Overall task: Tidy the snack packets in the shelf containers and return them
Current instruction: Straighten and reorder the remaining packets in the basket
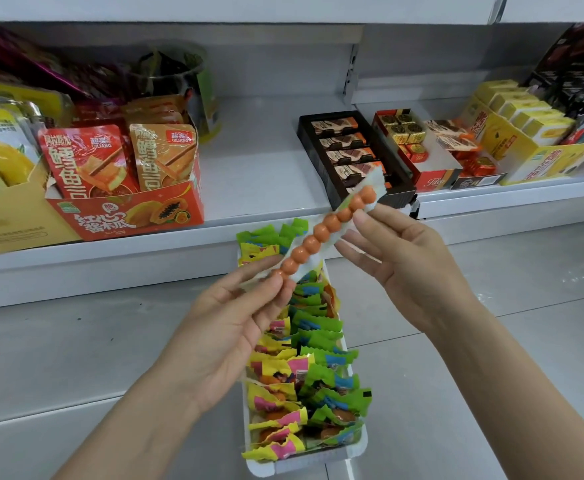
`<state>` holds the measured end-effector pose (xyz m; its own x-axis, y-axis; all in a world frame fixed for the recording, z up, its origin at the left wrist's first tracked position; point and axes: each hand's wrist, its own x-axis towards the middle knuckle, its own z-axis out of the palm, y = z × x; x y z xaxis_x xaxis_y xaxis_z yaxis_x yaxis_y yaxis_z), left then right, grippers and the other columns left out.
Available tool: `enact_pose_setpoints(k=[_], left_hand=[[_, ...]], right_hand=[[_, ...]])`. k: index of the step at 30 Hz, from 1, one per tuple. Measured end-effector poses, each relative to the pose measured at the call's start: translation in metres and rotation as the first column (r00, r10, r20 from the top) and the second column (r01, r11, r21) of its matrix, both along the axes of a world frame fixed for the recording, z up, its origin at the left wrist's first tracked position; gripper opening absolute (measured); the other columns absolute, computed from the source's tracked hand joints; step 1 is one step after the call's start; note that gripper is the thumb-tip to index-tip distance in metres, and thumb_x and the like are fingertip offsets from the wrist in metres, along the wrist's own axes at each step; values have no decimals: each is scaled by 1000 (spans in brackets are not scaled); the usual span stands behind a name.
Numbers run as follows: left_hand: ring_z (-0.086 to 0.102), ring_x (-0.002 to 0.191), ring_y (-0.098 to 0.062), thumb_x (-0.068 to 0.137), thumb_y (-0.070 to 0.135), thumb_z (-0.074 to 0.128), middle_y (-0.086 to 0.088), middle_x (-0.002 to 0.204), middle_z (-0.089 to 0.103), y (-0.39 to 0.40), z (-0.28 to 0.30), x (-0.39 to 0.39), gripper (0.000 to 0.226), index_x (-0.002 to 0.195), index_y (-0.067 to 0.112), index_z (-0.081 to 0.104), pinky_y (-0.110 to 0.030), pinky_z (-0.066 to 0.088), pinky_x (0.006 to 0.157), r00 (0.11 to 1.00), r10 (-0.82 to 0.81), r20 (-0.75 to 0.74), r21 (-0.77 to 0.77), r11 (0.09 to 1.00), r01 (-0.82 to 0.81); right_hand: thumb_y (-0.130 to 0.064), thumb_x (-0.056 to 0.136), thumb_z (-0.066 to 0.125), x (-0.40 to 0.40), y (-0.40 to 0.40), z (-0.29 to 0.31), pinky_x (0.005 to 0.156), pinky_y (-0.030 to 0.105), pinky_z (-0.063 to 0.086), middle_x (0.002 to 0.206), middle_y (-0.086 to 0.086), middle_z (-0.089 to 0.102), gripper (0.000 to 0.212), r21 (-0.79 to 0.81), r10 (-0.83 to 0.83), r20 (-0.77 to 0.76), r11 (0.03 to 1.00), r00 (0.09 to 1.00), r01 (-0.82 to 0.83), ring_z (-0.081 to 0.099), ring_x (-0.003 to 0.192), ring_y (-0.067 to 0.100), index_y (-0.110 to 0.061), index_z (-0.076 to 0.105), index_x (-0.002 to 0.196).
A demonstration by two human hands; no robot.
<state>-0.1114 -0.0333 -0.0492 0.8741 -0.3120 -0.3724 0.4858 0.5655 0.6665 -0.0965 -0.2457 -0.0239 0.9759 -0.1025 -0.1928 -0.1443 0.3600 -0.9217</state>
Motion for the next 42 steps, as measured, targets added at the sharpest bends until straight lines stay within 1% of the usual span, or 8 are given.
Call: enact_pose_setpoints(k=[4,7,11,14,22,29,36,42], left_hand=[[73,95,-10,64,27,80,-1,107,76,8,0,4,28,92,24,81,-14,55,79,917,19,399,409,891,-196],[70,98,-9,71,12,77,-2,110,72,12,3,11,19,89,16,79,-17,56,75,797,-40,603,438,852,-288],[59,120,-20,77,4,82,-1,123,62,11,1,19,35,106,20,72,-42,54,96,644,-257,721,592,712,-378],[46,132,-6,81,7,80,7,142,46,11,-3,25,65,133,32,50,-21,41,108,661,-362,658,688,646,-331],[36,136,-13,96,64,32,9,143,51,-4,-23,43,65,147,26,44,-31,18,116,395,-912,110,884,-92,-458],[43,124,-12,93,69,23,16,130,57,11,-33,25,64,140,37,54,-32,29,111,377,-905,194,917,31,-398],[45,120,-18,92,67,39,12,132,60,11,-31,20,59,137,36,58,-38,34,108,383,-900,206,929,57,-367],[45,122,-18,90,70,31,14,133,58,14,-33,20,63,139,38,55,-38,30,110,382,-897,221,929,74,-363]], right_hand=[[0,86,66,-2,-8,9,86,42,59,119,21,69,47,149,123,-57,982,991,-114,68,107,40,-4,56,132],[-8,78,68,-3,-16,22,88,41,58,123,23,67,62,236,254,-18,941,967,-243,66,111,43,-6,50,137],[-25,86,65,-1,-19,30,77,27,60,106,12,76,33,-104,134,36,986,990,-130,74,97,24,-5,67,113],[-22,84,64,-1,-29,38,74,27,60,96,6,78,20,-291,1,205,955,979,60,75,91,21,-12,71,99],[-13,97,61,-3,-33,44,76,28,61,96,-12,76,22,-585,33,453,765,891,269,74,92,14,-33,70,101],[-15,95,64,-4,-18,27,75,34,62,92,-9,77,23,-711,114,331,682,937,169,75,85,11,-37,69,99],[-19,93,66,-3,-4,53,58,27,43,75,-1,73,16,-969,358,244,66,901,236,66,64,20,-22,74,106],[-26,100,56,12,34,54,73,41,54,87,15,70,28,-989,428,35,-113,903,92,62,79,35,-26,67,125]])
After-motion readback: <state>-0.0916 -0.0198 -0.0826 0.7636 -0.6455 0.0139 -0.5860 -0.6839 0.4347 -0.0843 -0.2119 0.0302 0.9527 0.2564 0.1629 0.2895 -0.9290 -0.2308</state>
